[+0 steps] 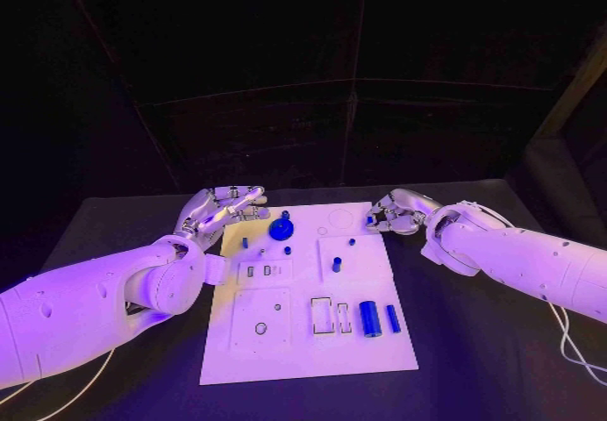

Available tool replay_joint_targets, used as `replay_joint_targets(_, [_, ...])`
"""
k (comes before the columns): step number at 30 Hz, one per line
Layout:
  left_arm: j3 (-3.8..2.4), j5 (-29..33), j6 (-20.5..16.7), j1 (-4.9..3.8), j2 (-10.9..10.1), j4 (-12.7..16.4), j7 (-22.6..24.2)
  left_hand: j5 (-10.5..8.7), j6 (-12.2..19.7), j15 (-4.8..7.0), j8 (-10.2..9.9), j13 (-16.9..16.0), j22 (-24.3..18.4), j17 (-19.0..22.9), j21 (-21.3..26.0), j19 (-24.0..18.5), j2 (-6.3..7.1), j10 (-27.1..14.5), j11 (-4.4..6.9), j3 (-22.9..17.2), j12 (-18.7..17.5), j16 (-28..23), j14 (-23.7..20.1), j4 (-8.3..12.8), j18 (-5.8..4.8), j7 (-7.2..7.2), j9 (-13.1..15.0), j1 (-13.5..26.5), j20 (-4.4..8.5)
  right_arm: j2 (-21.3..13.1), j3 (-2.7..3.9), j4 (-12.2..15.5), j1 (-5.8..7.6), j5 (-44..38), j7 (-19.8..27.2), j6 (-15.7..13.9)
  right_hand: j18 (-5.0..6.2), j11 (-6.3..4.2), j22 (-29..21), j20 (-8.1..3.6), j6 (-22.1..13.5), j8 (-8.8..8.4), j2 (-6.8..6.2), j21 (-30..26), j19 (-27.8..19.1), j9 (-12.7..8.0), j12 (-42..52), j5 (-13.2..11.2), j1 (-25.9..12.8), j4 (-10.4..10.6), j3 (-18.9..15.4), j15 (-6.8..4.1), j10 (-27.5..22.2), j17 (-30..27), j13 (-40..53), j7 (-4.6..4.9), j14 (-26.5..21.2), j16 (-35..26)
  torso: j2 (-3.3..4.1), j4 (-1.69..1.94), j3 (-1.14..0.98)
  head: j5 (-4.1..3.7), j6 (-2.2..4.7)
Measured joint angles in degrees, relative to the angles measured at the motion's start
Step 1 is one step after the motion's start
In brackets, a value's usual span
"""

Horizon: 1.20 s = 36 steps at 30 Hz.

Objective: Assemble the parts on the task board

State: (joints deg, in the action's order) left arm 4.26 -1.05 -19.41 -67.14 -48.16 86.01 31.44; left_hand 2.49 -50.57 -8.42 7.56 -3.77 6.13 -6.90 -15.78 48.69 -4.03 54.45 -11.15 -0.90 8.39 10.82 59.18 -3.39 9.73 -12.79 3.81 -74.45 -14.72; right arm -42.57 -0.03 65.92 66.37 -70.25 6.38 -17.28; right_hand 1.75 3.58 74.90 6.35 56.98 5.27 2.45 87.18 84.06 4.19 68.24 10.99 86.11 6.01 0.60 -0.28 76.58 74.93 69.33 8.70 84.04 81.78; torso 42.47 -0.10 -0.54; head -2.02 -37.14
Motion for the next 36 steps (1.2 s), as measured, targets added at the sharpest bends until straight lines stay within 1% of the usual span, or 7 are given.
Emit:
replay_joint_targets(2, [0.00,0.00,0.00,0.00,0.00,-0.02,-0.01,0.00,0.00,0.00,0.00,0.00,0.00,0.00,0.00,0.00,-0.26,0.00,0.00,-0.15,0.00,0.00,0.00,0.15,0.00,0.00,0.00,-0.27,0.00,0.03,0.01,-0.05,0.00,0.03,-0.06,0.03,0.00,0.00,0.00,0.00,0.09,0.00,0.00,0.23,0.00,-0.01,0.00,-0.01,0.00,-0.23,0.23,0.00,0.00,0.00,0.02,-0.09,0.00,0.22,-0.01,0.00,0.00,-0.01,-0.02])
replay_joint_targets(9, [0.00,0.00,0.00,0.00,0.02,-0.05,-0.03,0.00,0.00,0.00,0.00,0.00,0.00,0.00,0.00,0.00,-0.26,0.00,0.00,-0.15,0.00,0.00,0.00,0.15,0.00,0.00,0.00,-0.26,0.00,0.18,0.02,-0.12,0.02,0.13,-0.14,0.05,0.00,-0.32,0.00,-0.23,1.30,0.45,0.30,0.42,-0.22,-0.07,0.55,-0.03,-0.32,-0.39,0.93,-0.02,0.32,0.00,0.45,-0.58,-0.02,0.22,0.00,0.03,0.00,-0.03,-0.09])
replay_joint_targets(14, [0.00,0.00,0.00,0.00,0.02,-0.05,-0.04,0.00,0.00,0.00,-0.02,0.00,0.01,0.00,0.00,0.00,-0.26,0.00,0.00,-0.15,0.00,0.00,0.00,0.15,0.00,0.00,0.00,-0.26,0.00,0.22,0.03,-0.13,0.02,0.18,-0.15,0.00,0.00,-0.72,0.00,-0.45,2.37,0.67,0.29,0.45,0.00,-0.06,0.67,-0.25,-0.33,-0.69,1.49,-0.46,0.72,-0.01,0.75,-0.91,0.01,0.44,0.00,0.03,0.00,-0.03,-0.12])
replay_joint_targets(21, [0.00,0.00,0.00,0.00,-0.02,-0.03,-0.06,0.00,0.00,0.00,-0.23,0.00,-0.05,0.00,0.00,-0.01,-0.26,0.00,0.00,-0.15,0.00,0.00,0.00,0.15,0.00,0.00,0.00,-0.27,-0.01,-0.15,0.00,0.82,-0.01,0.27,-0.26,-1.19,0.00,-0.72,0.00,-0.79,2.79,0.93,0.37,0.67,-0.07,-0.04,1.00,-0.35,-0.24,-1.43,2.85,-0.76,0.71,-0.01,1.19,-0.93,-0.08,0.65,0.00,0.04,-0.03,0.08,-0.12])
replay_joint_targets(26, [0.00,-0.01,0.00,0.00,-0.10,0.00,-0.07,0.00,0.00,0.00,-0.23,0.00,-0.05,0.00,0.00,-0.01,-0.26,0.00,0.00,-0.15,0.00,0.00,0.00,0.15,0.00,0.00,0.00,-0.27,-0.01,-1.65,0.01,4.15,-0.02,0.43,-0.48,-3.25,0.00,-0.72,0.00,-0.85,2.79,0.91,0.38,0.67,-0.01,-0.04,1.00,0.10,-0.23,-1.81,3.41,-0.87,0.71,-0.01,1.08,-0.93,0.02,0.65,-0.03,0.04,-0.03,0.21,-0.13])
replay_joint_targets(33, [0.00,-0.01,-0.04,0.00,-0.45,0.03,-0.08,0.00,0.00,0.00,-0.23,0.00,-0.05,0.00,0.00,-0.01,-0.26,0.00,0.00,-0.15,0.01,0.00,0.00,0.15,0.00,0.00,0.00,-0.27,-0.01,-3.91,0.15,11.53,0.35,0.27,-2.38,-6.44,0.00,-0.72,0.00,-0.85,3.00,0.83,0.37,0.67,0.00,-0.06,1.00,0.14,-0.23,-1.98,3.57,-0.86,0.71,-0.02,1.08,-0.72,0.02,0.65,-0.15,0.04,0.12,0.38,-0.08])
replay_joint_targets(36, [0.01,-0.01,-0.04,0.00,-0.49,0.03,-0.08,0.00,0.00,0.00,-0.23,0.00,-0.04,0.00,0.00,-0.01,-0.26,0.00,0.00,-0.15,-0.19,0.00,0.00,0.15,0.00,0.00,0.00,-0.27,-0.01,-4.08,0.18,14.74,0.63,-0.32,-4.20,-7.43,0.00,-0.72,0.00,-0.85,3.06,0.94,0.37,0.67,-0.01,-0.10,0.99,0.14,-0.23,-1.81,3.75,-0.86,0.71,-0.02,1.09,-0.65,0.02,0.65,-0.23,0.04,0.17,0.58,-0.26])
